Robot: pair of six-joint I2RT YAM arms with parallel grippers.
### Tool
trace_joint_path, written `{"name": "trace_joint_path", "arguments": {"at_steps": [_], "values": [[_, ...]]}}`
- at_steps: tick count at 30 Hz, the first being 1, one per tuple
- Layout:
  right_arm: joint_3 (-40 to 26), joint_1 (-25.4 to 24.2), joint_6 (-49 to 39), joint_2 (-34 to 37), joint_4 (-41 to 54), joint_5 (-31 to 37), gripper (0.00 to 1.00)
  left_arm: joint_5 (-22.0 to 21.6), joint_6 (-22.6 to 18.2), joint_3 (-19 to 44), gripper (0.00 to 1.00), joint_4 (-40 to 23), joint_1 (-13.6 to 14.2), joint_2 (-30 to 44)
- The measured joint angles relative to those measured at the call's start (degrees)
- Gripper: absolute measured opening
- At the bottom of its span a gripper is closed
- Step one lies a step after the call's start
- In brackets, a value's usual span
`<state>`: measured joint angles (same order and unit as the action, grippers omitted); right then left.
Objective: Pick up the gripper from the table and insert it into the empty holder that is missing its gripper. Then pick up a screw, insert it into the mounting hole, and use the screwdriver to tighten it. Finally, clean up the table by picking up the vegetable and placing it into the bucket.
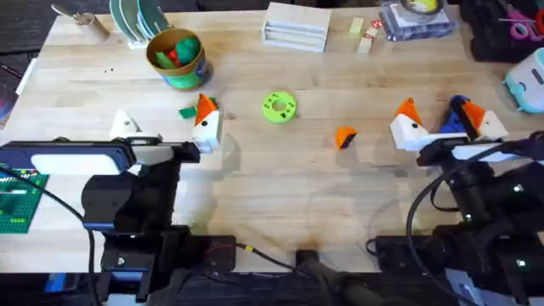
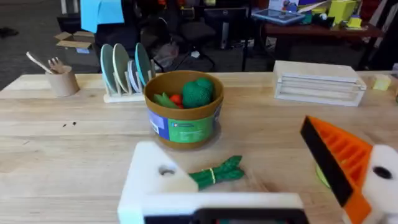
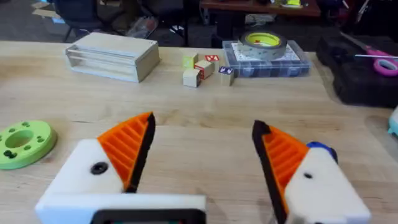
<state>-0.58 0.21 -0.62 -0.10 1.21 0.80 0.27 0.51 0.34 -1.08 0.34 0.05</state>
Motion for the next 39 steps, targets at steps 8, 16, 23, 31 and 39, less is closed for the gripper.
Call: {"name": "trace_joint_path", "arguments": {"at_steps": [8,16,23,31,39], "values": [[-5.64,0.00,1.88,2.12,9.22,0.26,0.991,-0.01,-2.25,9.06,0.993,-11.16,0.00,2.66],[-27.49,0.00,2.36,15.10,23.65,0.27,0.991,-0.15,-10.19,32.43,0.993,-31.44,0.00,21.46],[-42.07,0.00,2.36,26.81,27.50,0.28,0.992,-0.45,-12.54,43.11,0.993,-36.61,0.00,40.57],[-43.85,0.00,2.36,29.03,27.71,0.28,0.991,-3.95,-13.06,43.43,0.993,-37.35,0.00,51.28],[-43.85,0.00,2.36,29.03,27.71,0.33,0.991,-4.85,-13.22,43.43,0.993,-36.29,0.00,63.46]]}}
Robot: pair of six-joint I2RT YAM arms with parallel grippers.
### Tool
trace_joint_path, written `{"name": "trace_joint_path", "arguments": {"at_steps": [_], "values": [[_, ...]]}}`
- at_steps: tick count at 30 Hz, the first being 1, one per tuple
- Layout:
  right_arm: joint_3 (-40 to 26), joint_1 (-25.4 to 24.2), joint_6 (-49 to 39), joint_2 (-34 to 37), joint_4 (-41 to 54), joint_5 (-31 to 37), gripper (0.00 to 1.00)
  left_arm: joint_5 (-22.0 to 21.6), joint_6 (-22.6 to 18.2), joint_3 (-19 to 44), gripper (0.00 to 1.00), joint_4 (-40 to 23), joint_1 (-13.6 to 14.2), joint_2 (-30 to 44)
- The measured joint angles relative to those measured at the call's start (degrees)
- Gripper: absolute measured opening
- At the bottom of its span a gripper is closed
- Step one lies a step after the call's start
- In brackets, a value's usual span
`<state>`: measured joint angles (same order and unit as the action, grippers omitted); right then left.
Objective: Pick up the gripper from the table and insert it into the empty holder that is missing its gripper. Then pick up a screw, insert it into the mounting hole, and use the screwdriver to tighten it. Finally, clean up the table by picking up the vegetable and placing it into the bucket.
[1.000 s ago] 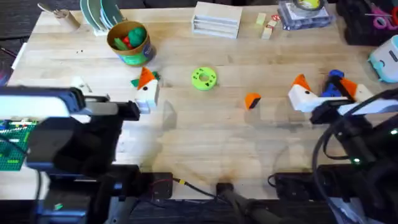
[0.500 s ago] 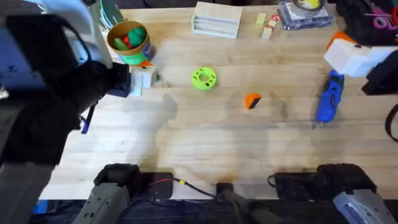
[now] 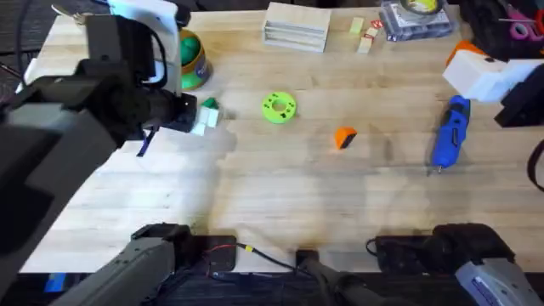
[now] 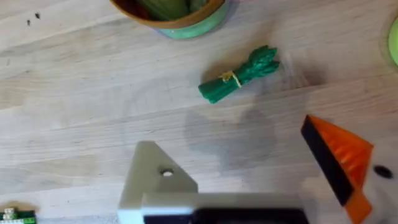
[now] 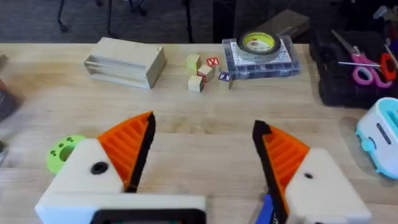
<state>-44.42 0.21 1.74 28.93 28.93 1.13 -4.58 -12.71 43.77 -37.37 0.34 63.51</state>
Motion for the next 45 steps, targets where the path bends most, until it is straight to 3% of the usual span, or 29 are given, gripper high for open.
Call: {"name": "trace_joint_path", "arguments": {"at_steps": [2,4,5,9,10,14,16,17,22,23,24,25,28,31,32,37,38,45], "values": [[0.00,0.00,0.00,0.01,0.00,0.07,0.992,-0.01,0.00,0.00,0.988,0.92,0.00,3.28],[0.00,0.00,0.00,0.00,0.00,0.07,0.992,-0.02,-0.20,0.00,0.896,2.32,0.00,6.11],[0.00,0.00,0.00,0.00,0.00,0.07,0.991,0.02,-0.28,0.00,0.787,2.90,0.00,7.04],[0.00,0.00,0.00,0.00,0.00,0.07,0.992,0.31,-0.20,0.00,0.150,4.36,0.00,8.10],[0.00,0.00,0.00,0.00,0.00,0.07,0.992,0.38,-0.42,0.00,0.042,4.41,0.00,8.01],[0.00,0.00,0.00,0.00,0.02,0.07,0.991,1.97,-0.42,0.00,0.004,4.14,0.00,6.13],[0.00,0.00,0.00,0.00,0.02,0.07,0.991,3.03,-0.46,0.00,0.011,4.01,0.00,3.22],[0.00,0.00,0.00,0.00,0.01,0.07,0.992,3.39,-0.59,0.00,0.091,3.77,0.00,1.68],[0.00,0.00,0.00,0.00,0.02,0.07,0.991,6.47,-0.55,0.77,0.881,0.55,0.00,-9.20],[0.00,0.00,0.00,0.00,0.02,0.07,0.992,7.17,-0.36,1.07,0.962,0.26,0.00,-11.45],[0.00,0.00,0.00,0.00,0.00,0.07,0.991,7.88,-0.29,1.31,0.984,0.25,0.00,-13.79],[0.00,0.00,0.00,0.00,0.01,0.07,0.991,8.64,-0.12,1.48,0.915,0.23,0.00,-16.06],[0.00,0.00,0.00,0.00,0.02,0.07,0.992,11.99,-0.08,1.75,0.440,0.16,0.00,-23.95],[0.00,0.00,0.00,0.00,0.02,0.07,0.991,16.40,1.03,1.86,0.039,0.34,0.00,-30.95],[0.00,0.00,0.00,0.00,0.02,0.07,0.992,17.92,1.69,1.91,0.072,0.56,0.01,-32.94],[0.00,0.00,0.00,0.00,0.02,0.07,0.992,23.69,5.58,2.21,0.882,1.81,0.07,-39.99],[0.00,0.00,0.00,0.00,0.02,0.07,0.991,24.47,6.29,2.21,0.963,1.76,0.07,-40.80],[0.00,0.00,0.00,0.00,0.02,0.07,0.991,26.43,7.23,2.21,0.993,1.60,0.07,-42.30]]}}
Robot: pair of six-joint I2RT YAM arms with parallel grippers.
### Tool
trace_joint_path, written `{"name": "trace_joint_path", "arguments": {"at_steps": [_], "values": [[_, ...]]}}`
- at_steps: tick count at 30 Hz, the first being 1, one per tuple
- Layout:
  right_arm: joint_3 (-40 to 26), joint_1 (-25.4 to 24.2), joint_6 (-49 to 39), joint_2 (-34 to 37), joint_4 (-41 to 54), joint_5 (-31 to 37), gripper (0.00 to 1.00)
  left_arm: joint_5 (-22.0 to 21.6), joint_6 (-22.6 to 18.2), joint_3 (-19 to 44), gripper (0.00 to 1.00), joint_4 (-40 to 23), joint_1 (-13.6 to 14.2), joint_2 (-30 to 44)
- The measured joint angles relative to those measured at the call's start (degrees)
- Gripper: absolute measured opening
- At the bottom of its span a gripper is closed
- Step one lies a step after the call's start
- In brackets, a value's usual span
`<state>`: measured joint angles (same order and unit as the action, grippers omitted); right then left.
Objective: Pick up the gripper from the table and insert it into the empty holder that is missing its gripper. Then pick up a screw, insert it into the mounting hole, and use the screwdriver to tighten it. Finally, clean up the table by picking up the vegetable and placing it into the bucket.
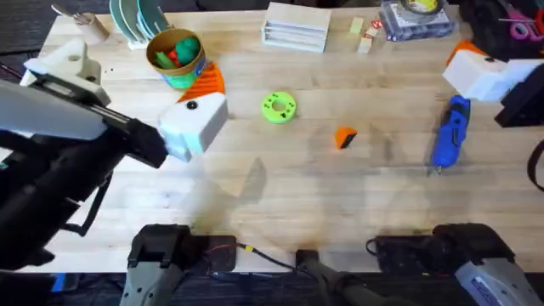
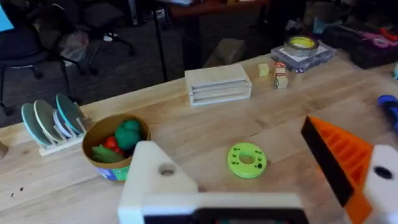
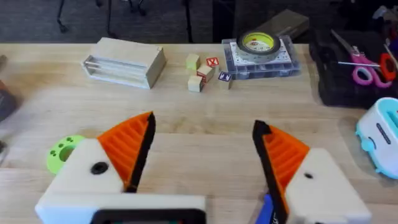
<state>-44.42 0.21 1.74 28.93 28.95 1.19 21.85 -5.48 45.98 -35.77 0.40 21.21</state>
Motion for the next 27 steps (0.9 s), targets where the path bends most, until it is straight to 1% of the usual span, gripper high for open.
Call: {"name": "trace_joint_path", "arguments": {"at_steps": [2,4,6,17,19,20,21,22,23,27], "values": [[0.00,0.00,0.00,0.00,0.00,0.00,0.991,0.06,0.00,0.02,0.993,-1.07,0.00,0.00],[0.00,0.00,0.00,0.00,0.00,0.00,0.991,0.21,0.13,0.03,0.993,-4.01,0.00,0.00],[0.00,0.00,0.00,0.00,0.00,0.00,0.992,0.32,0.20,0.02,0.993,-5.41,0.00,0.00],[0.00,0.00,0.00,0.00,0.00,0.00,0.991,0.91,0.37,0.02,0.993,-5.12,0.00,0.00],[0.00,0.00,0.00,0.00,0.00,0.00,0.991,1.03,0.39,0.02,0.992,-4.06,0.00,0.00],[0.00,0.00,0.00,0.00,0.00,0.00,0.991,1.09,0.39,0.02,0.993,-1.88,0.00,0.00],[0.00,0.00,0.00,0.00,0.00,0.00,0.991,1.11,0.39,0.02,0.993,-1.15,0.00,0.00],[0.00,0.00,0.00,0.00,0.00,0.00,0.992,1.25,0.39,0.02,0.993,1.83,0.00,0.00],[0.00,0.00,0.00,0.00,0.00,0.00,0.991,1.49,0.39,0.02,0.992,2.95,0.00,0.00],[0.00,0.00,0.00,0.01,0.00,0.00,0.991,2.87,0.39,0.04,0.994,5.22,0.00,0.00]]}}
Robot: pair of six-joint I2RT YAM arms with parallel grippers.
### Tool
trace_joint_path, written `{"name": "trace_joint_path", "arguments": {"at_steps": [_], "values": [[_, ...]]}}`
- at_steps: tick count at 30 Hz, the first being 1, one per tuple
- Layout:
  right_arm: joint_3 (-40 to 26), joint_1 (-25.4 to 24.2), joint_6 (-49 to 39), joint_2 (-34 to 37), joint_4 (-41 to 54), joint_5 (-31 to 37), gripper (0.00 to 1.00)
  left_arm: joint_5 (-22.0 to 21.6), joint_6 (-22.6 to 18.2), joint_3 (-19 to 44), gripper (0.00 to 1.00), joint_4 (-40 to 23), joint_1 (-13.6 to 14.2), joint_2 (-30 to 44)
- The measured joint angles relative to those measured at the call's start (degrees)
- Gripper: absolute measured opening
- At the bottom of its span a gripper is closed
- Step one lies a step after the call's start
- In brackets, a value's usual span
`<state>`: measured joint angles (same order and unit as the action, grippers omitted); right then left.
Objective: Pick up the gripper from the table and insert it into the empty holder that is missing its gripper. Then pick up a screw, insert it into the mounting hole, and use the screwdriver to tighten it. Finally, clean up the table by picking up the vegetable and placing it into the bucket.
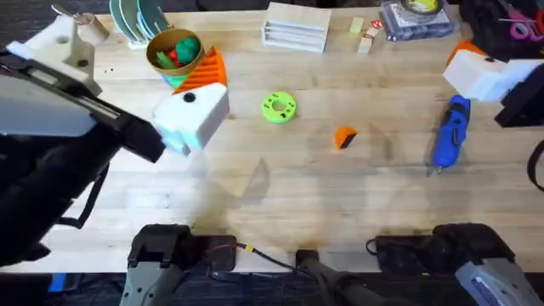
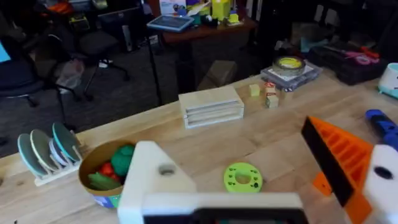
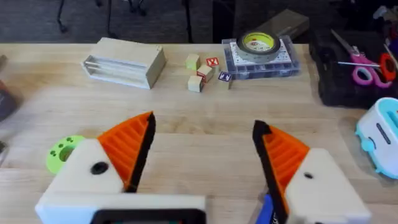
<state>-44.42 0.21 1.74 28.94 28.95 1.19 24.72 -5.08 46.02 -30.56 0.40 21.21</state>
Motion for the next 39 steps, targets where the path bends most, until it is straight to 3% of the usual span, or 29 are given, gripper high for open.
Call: {"name": "trace_joint_path", "arguments": {"at_steps": [9,14,28,33,39], "values": [[0.00,0.00,0.00,-0.01,0.00,0.00,0.991,2.66,0.00,-0.02,0.993,0.69,0.00,0.00],[0.00,0.00,0.00,-0.01,0.00,0.01,0.991,2.72,-0.01,0.00,0.992,-2.54,0.00,0.00],[0.00,0.00,0.00,-0.01,0.00,0.00,0.991,2.44,-0.58,-0.12,0.993,-1.42,0.50,-0.02],[0.00,0.00,0.00,-0.01,-0.01,0.00,0.991,0.99,-2.14,-5.20,0.992,4.51,2.60,-4.02],[0.00,0.00,0.00,-0.01,0.00,0.00,0.991,0.29,-2.64,-17.39,0.993,15.93,3.02,-12.66]]}}
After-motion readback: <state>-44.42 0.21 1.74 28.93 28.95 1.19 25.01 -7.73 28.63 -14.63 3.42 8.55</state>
